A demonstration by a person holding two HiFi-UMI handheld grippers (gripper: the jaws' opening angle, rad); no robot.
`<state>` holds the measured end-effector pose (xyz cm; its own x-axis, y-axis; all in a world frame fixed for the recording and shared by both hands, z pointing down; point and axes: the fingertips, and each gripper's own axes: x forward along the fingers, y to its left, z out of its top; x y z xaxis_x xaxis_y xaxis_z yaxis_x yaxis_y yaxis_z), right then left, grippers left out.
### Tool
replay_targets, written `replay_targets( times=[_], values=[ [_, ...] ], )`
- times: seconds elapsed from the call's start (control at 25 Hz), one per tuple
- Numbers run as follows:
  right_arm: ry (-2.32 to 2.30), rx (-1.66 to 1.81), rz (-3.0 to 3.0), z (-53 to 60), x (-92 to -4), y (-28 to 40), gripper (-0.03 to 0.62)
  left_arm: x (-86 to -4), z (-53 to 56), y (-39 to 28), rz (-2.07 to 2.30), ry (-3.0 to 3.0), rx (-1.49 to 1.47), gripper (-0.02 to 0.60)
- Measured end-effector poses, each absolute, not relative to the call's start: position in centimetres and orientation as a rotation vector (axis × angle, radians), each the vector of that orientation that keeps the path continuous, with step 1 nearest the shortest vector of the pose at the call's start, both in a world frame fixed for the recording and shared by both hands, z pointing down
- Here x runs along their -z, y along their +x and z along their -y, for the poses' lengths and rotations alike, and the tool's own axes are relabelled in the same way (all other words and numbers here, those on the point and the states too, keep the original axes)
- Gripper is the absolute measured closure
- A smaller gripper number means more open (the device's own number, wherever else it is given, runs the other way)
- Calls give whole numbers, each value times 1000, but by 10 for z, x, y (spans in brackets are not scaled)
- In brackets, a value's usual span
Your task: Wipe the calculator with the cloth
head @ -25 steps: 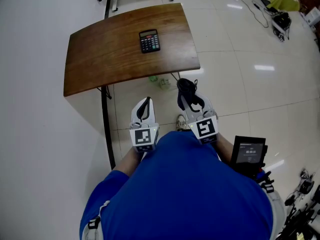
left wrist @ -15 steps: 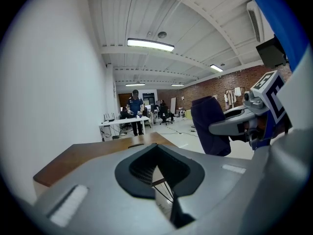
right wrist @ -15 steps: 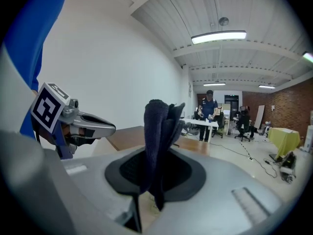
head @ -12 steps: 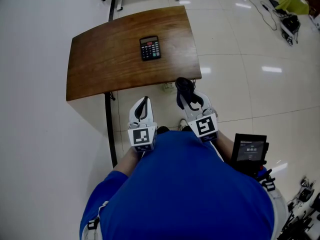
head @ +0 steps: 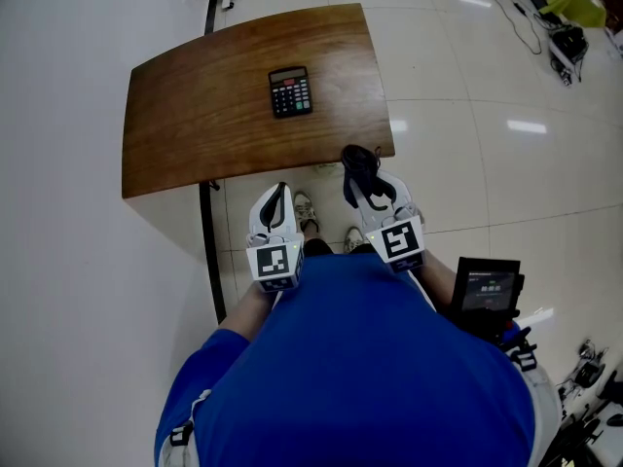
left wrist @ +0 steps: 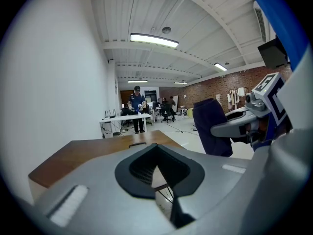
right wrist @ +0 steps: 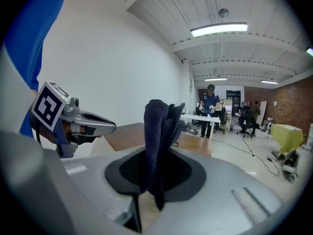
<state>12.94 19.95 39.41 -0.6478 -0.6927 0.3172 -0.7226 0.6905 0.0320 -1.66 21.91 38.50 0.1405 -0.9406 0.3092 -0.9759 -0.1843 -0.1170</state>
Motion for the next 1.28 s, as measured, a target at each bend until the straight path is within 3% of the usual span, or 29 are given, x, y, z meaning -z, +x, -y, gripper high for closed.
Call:
replay_targets(
  times=[0.84,1.28],
  values=[
    [1262,-210,2428,-23,-430,28,516,-443,-33,-109,1689,2406,-389,577],
    [1339,-250,2333,21,-425,16,515,-432,11,-130,1546,2486,-428,577]
  ],
)
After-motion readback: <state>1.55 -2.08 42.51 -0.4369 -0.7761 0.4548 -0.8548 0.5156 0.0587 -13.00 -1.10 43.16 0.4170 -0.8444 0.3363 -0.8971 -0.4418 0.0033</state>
